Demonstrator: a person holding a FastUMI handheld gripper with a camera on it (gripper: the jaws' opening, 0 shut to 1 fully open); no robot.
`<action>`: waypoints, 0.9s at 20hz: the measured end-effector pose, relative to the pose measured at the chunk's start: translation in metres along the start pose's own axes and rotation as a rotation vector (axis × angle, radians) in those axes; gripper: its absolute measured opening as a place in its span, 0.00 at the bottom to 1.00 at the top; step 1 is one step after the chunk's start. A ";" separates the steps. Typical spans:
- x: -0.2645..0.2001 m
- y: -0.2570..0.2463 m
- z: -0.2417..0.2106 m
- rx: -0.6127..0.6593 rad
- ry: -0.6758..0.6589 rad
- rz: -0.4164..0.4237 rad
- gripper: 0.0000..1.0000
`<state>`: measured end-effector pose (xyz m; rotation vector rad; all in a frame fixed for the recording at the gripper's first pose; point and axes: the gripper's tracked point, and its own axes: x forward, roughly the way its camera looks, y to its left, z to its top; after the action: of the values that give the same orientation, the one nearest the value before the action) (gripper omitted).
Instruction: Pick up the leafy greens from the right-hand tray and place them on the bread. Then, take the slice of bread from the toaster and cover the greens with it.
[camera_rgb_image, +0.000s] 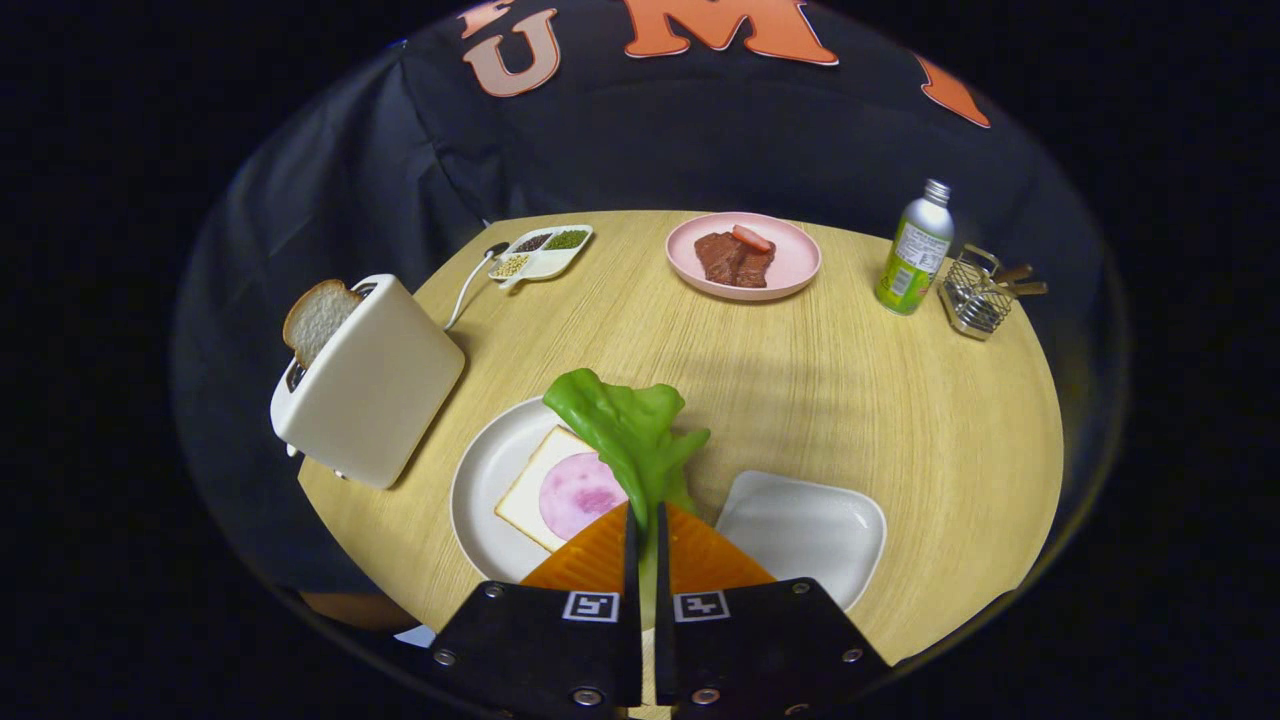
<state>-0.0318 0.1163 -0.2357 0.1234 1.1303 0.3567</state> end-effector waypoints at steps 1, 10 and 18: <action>0.005 0.006 0.000 -0.001 0.007 0.012 0.06; 0.046 0.043 -0.011 -0.041 0.089 0.050 0.09; 0.053 0.054 -0.011 -0.060 0.095 0.052 0.30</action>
<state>-0.0334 0.1844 -0.2711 0.0838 1.2109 0.4467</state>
